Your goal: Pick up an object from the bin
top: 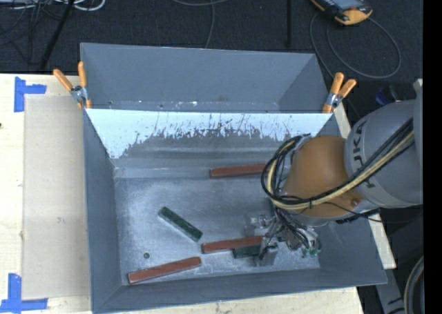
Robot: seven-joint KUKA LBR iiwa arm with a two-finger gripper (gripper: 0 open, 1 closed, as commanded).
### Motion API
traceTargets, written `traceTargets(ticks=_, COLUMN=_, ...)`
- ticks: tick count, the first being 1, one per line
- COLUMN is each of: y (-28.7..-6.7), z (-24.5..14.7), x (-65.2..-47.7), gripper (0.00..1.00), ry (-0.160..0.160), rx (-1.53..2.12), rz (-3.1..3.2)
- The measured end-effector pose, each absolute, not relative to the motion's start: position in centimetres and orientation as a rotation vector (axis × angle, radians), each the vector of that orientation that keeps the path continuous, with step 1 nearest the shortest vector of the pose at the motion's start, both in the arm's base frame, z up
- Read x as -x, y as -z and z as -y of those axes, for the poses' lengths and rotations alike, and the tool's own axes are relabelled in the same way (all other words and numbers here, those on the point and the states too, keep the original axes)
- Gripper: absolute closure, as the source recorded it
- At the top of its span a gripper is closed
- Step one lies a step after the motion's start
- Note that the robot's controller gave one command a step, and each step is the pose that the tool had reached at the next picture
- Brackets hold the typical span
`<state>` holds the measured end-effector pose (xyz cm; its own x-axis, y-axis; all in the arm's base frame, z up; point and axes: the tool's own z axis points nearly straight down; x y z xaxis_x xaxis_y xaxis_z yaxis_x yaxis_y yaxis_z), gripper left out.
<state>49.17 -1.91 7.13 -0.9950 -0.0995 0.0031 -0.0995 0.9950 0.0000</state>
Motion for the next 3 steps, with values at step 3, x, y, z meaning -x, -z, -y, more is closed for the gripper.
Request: traceTargets(ticks=3, y=-19.8, z=5.7, x=-50.6, gripper=1.00, ry=0.001, rx=-0.529, rz=3.096)
